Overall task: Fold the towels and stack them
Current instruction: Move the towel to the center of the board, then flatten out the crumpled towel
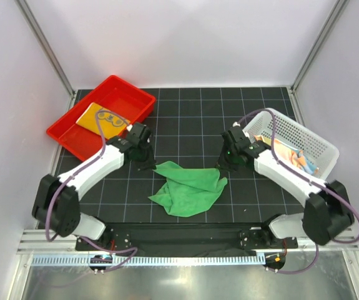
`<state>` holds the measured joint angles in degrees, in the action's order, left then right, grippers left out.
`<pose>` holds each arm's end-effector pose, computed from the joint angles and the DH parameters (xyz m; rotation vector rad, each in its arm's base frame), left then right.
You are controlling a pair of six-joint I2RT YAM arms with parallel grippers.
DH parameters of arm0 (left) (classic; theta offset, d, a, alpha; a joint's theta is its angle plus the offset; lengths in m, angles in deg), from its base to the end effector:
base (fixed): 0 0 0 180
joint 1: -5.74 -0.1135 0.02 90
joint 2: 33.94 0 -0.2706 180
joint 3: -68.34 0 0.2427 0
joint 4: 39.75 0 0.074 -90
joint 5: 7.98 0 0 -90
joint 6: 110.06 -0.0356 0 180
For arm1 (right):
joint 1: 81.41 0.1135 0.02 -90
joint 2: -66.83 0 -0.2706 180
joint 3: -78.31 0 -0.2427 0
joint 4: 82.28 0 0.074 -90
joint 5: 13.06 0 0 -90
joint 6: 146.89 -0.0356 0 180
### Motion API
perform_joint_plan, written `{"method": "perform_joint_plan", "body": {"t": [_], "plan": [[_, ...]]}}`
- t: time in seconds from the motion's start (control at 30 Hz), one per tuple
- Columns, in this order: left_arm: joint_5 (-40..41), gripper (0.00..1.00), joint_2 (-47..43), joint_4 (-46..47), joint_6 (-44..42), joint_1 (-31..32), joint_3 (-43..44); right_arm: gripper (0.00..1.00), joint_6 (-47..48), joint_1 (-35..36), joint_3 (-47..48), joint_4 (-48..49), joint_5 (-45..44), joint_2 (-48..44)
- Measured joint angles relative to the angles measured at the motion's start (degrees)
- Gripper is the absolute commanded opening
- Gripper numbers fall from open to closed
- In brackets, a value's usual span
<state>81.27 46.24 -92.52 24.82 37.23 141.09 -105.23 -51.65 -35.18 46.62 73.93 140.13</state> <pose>0.2291 -0.1409 0.2536 -0.3106 2.6860 -0.4587 0.2106 0.1182 0.2512 0.4462 2.6043 0.4251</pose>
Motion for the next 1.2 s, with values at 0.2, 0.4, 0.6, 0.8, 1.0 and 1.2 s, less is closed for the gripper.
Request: {"method": "perform_joint_plan", "body": {"t": [0.2, 0.4, 0.6, 0.8, 1.0, 1.2], "plan": [[-3.1, 0.0, 8.2, 0.5, -2.7, -3.4, 2.3, 0.02, 7.3, -0.2, 4.6, 3.9, -2.1, 9.9], [-3.4, 0.0, 12.0, 0.4, -5.2, -5.4, 7.0, 0.01, 11.0, -0.2, 7.4, 5.4, -5.0, 12.1], [-1.7, 0.0, 12.5, -1.3, -8.4, -5.6, 13.5, 0.01, 14.5, -0.2, 11.1, 4.6, -8.5, 12.2], [3.5, 0.0, 11.8, -3.2, -11.1, -5.8, 33.4, 0.01, 19.4, -0.2, 31.1, 4.4, -11.8, 11.9], [7.3, 0.0, 10.9, -3.6, -13.6, -6.5, 56.5, 0.01, 25.7, -0.2, 46.6, 9.3, -16.1, 8.6], [5.7, 0.0, 8.6, -5.3, -13.9, -6.7, 61.8, 0.01, 28.6, -0.2, 52.2, 8.9, -15.9, 4.2]]}}
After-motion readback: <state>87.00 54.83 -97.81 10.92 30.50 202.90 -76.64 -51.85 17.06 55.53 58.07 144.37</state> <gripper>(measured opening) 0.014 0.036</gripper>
